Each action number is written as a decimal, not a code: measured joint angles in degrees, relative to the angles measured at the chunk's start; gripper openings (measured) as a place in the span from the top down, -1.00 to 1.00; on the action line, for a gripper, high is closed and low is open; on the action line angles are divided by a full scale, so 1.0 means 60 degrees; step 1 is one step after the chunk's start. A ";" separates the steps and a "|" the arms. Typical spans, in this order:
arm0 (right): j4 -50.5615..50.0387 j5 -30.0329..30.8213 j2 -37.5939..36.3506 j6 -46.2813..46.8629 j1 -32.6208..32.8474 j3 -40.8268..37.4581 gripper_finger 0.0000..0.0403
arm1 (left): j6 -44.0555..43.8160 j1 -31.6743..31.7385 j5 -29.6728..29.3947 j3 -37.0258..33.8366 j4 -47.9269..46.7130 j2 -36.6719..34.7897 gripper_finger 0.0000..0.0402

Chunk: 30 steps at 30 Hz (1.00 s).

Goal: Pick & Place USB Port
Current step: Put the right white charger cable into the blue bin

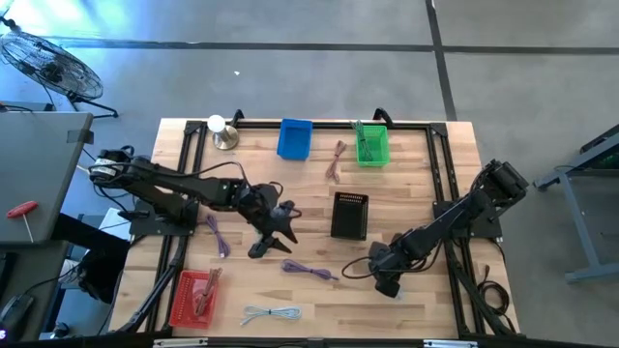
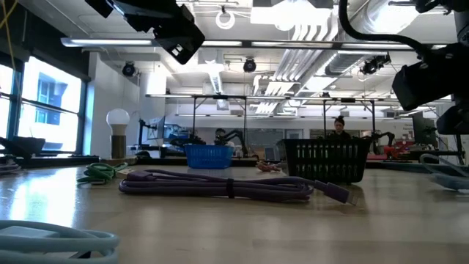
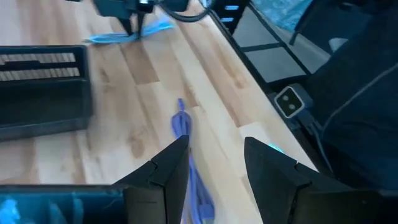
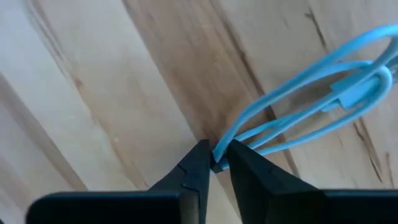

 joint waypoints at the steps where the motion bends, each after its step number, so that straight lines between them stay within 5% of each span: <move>1: -0.0077 0.0007 0.0061 0.0039 0.0000 0.0001 0.78 | 0.0000 -0.0078 0.0001 0.0000 -0.0001 0.0000 0.25; 7: -0.0054 0.0077 0.0554 -0.0442 -0.0006 0.0089 0.97 | 0.0020 -0.0402 -0.0003 -0.0003 0.0000 0.0000 0.25; 30: 0.0130 0.0224 0.0548 -0.0651 -0.0122 0.0074 0.99 | -0.0186 -0.0396 -0.0009 -0.0011 -0.0004 0.0000 0.25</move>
